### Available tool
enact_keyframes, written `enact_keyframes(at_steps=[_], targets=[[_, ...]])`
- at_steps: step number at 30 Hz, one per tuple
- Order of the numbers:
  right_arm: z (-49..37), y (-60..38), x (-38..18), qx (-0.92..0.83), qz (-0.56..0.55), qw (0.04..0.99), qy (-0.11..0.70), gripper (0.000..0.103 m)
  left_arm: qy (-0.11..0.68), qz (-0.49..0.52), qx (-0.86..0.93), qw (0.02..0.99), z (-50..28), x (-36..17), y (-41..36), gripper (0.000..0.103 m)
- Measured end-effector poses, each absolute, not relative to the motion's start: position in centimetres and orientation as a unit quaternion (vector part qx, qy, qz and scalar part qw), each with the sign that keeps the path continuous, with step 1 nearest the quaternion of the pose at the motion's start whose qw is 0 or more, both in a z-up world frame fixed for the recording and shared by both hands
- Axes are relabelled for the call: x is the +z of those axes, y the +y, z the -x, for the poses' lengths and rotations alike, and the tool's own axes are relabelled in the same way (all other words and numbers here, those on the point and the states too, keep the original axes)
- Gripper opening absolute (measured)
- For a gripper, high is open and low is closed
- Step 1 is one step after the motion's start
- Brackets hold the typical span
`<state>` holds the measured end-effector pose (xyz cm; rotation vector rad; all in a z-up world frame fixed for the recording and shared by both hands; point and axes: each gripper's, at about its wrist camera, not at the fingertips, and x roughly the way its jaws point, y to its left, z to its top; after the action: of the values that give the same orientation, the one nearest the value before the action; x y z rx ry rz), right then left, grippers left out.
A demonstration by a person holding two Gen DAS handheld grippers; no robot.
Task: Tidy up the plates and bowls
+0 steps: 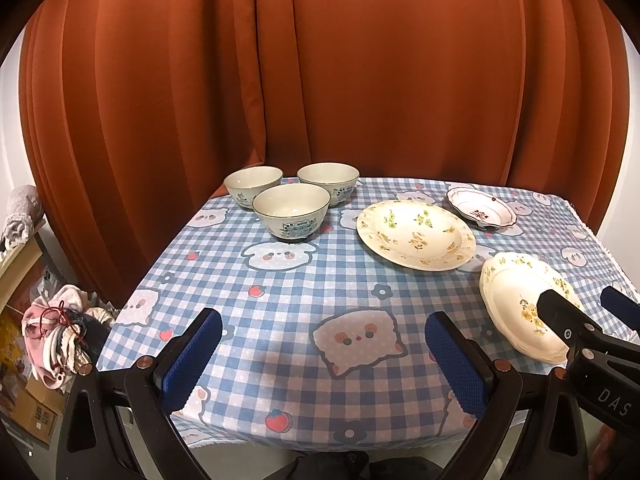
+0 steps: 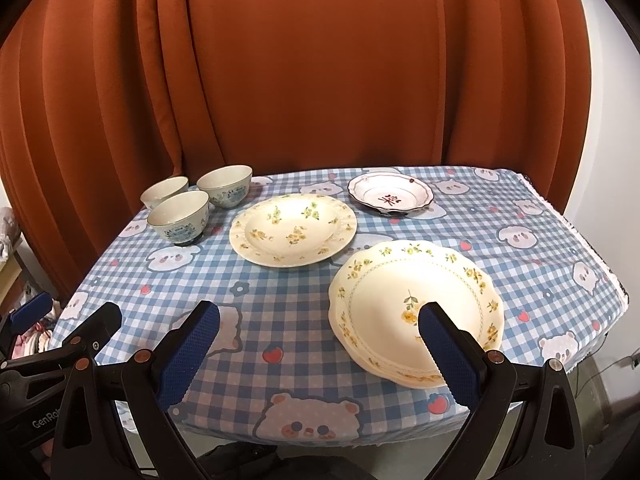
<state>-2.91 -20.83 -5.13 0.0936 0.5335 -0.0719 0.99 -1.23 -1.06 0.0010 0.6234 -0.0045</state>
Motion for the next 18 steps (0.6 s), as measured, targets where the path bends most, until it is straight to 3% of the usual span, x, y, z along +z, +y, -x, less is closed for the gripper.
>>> enact_keyframes(at_steps=[18], targets=[[1.0, -17.8, -4.0, -0.077, -0.049, 0.954, 0.286, 0.101, 0.322, -0.007, -0.034, 0.946, -3.9, 0.2, 1.3, 0.102]])
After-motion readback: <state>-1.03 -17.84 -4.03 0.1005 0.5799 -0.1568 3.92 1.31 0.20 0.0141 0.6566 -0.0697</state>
